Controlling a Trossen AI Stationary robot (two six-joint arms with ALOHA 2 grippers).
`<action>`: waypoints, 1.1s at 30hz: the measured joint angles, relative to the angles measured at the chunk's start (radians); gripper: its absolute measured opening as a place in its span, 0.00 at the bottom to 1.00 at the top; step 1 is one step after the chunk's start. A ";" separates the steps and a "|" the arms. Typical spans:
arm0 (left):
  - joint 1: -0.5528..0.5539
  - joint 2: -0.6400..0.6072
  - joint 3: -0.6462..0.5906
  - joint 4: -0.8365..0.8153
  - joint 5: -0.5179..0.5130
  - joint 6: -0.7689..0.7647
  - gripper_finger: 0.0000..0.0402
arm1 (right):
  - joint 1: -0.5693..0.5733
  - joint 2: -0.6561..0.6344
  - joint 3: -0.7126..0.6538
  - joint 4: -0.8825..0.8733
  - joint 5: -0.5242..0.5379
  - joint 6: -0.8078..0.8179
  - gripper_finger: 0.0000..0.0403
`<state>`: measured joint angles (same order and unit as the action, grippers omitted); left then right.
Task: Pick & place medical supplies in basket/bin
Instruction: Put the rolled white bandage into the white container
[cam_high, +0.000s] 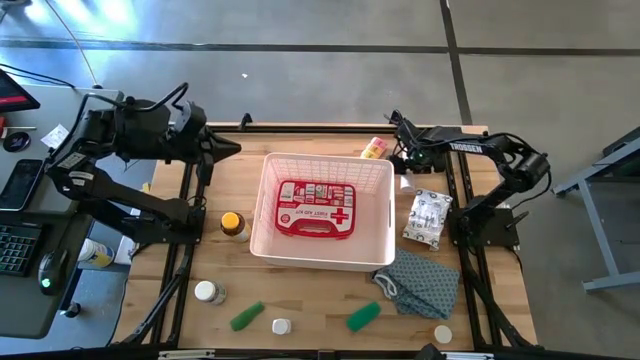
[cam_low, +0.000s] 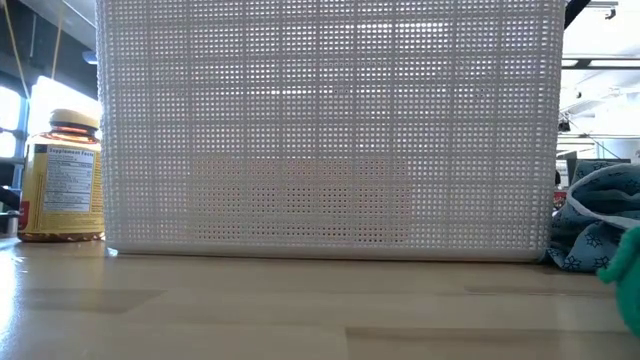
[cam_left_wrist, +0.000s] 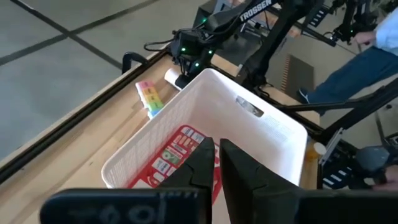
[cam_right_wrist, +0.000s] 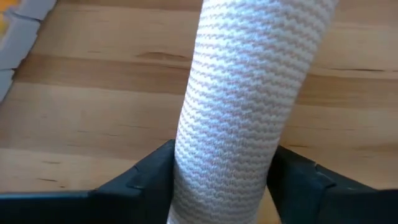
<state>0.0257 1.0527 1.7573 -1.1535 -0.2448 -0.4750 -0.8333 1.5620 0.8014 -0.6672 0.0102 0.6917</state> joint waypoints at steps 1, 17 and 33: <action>0.000 0.000 0.000 0.000 0.000 -0.001 0.15 | 0.000 -0.003 0.000 -0.001 0.000 -0.001 0.48; 0.001 0.030 0.000 0.026 -0.162 0.173 0.16 | 0.062 -0.552 0.021 -0.173 -0.179 0.196 0.27; 0.001 0.022 0.042 0.109 -0.274 0.374 0.16 | 0.430 -0.537 0.709 -0.248 0.124 0.360 0.26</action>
<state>0.0269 1.0742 1.7990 -1.0448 -0.5189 -0.1013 -0.4033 1.0254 1.5107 -0.9157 0.1340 1.0522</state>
